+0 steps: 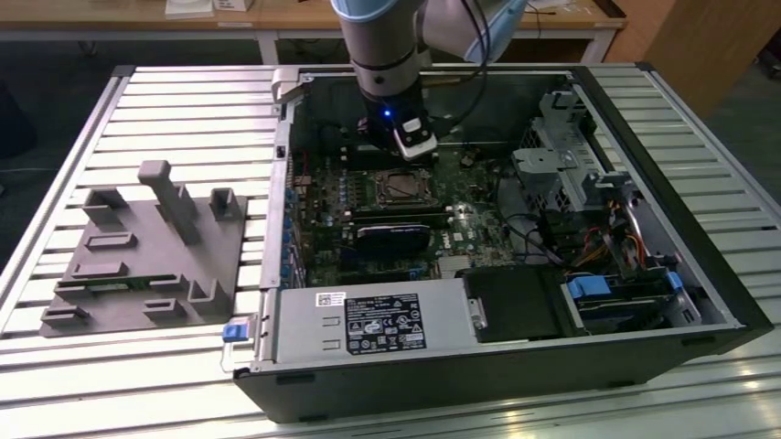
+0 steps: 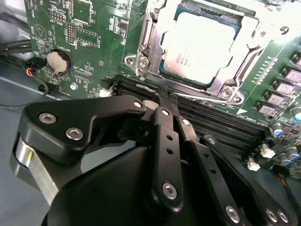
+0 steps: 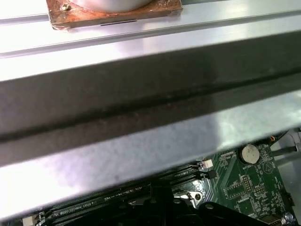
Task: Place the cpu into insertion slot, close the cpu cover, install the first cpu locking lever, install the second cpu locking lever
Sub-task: 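Install the first cpu locking lever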
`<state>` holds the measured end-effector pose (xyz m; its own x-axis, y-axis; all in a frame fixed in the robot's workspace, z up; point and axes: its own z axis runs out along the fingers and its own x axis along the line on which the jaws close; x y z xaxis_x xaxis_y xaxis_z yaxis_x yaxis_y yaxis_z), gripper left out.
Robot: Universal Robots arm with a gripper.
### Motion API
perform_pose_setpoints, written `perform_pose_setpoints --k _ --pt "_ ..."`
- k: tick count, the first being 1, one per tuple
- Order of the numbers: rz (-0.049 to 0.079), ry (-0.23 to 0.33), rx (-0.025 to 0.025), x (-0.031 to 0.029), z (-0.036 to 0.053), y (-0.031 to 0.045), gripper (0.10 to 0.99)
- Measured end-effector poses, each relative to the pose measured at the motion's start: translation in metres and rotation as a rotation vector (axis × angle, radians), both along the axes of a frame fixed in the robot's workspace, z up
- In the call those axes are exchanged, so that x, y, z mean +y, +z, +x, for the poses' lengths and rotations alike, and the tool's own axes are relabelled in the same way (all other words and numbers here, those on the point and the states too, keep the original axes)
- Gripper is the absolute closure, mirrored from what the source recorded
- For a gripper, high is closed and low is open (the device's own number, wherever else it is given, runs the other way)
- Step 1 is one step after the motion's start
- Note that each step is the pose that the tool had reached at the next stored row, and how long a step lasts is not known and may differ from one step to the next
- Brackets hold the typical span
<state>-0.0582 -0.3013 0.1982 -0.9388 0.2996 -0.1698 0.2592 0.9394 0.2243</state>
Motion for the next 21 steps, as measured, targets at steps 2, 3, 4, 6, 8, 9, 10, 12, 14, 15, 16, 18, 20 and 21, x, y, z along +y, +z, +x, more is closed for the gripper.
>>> perform_pose_setpoints --k 2,3,4,6,8,9,10,12,14,15,16,18,20,21 --pt "0.000 -0.006 0.0000 0.0010 -0.0003 -0.0002 0.980" --pt "0.000 -0.008 0.0000 0.0014 -0.0004 -0.0003 0.980" --pt "0.000 -0.010 0.0000 0.0016 -0.0005 -0.0005 0.980" --pt "-0.002 -0.013 -0.0002 0.0016 -0.0006 -0.0010 0.980" --pt "-0.007 -0.015 -0.0004 0.0016 -0.0007 -0.0017 0.980" --pt "-0.010 -0.016 -0.0007 0.0016 -0.0007 -0.0020 0.980" --pt "-0.012 -0.017 -0.0009 0.0016 -0.0007 -0.0024 0.980" --pt "-0.017 -0.018 -0.0016 0.0016 -0.0007 -0.0032 0.980" --pt "-0.022 -0.020 -0.0022 0.0016 -0.0008 -0.0041 0.980" --pt "-0.023 -0.020 -0.0023 0.0016 -0.0008 -0.0045 0.980" --pt "-0.024 -0.021 -0.0025 0.0015 -0.0008 -0.0049 0.980" --pt "-0.025 -0.022 -0.0028 0.0016 -0.0008 -0.0057 0.980" --pt "-0.025 -0.023 -0.0028 0.0016 -0.0008 -0.0062 0.980" --pt "-0.024 -0.023 -0.0028 0.0016 -0.0009 -0.0063 0.980"
